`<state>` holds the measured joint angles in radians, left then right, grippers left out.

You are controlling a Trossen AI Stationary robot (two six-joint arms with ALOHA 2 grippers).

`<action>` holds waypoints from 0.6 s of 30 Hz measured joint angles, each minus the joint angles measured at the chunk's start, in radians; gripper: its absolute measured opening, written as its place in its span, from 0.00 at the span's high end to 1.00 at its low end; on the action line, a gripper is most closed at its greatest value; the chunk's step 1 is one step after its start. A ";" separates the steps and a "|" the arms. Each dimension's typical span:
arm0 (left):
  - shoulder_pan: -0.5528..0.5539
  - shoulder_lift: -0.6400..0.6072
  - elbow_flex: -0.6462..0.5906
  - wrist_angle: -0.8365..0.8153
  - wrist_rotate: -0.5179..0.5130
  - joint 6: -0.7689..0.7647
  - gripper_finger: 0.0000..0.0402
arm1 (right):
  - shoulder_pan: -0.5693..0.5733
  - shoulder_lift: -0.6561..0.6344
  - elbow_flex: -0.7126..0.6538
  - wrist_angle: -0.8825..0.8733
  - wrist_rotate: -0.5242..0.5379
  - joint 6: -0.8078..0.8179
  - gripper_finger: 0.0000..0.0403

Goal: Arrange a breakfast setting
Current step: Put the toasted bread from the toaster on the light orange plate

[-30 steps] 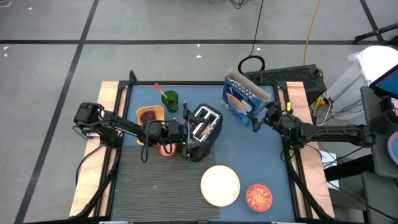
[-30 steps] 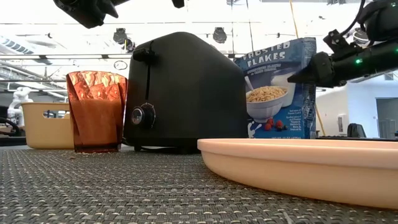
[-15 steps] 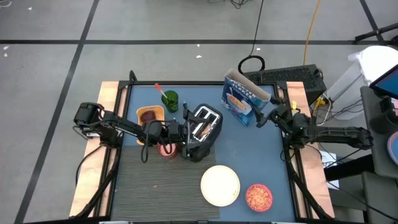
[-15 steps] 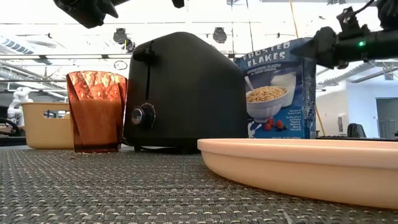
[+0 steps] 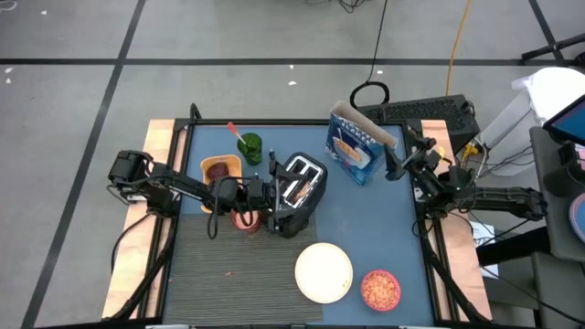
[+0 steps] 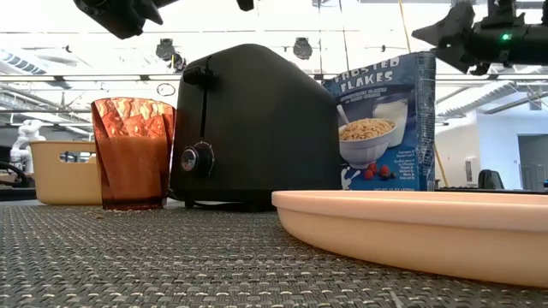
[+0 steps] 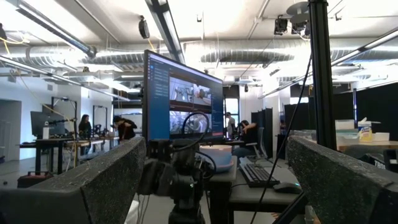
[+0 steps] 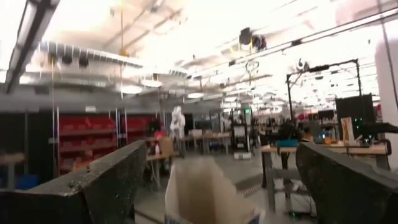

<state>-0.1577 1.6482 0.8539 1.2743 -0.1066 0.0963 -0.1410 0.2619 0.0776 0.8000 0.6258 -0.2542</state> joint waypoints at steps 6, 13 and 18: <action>0.000 0.000 0.000 0.000 0.000 0.000 0.02 | 0.000 0.000 0.000 0.109 -0.049 0.064 0.01; 0.000 0.000 0.000 0.000 0.000 0.000 0.02 | 0.000 0.000 0.000 0.213 -0.310 0.205 0.01; 0.000 0.000 0.000 0.000 0.000 -0.027 0.02 | 0.000 0.000 0.000 0.246 -0.458 0.314 0.01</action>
<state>-0.1575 1.6482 0.8539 1.2747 -0.1067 0.0697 -0.1413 0.2615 0.0776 1.0462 0.1680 0.0602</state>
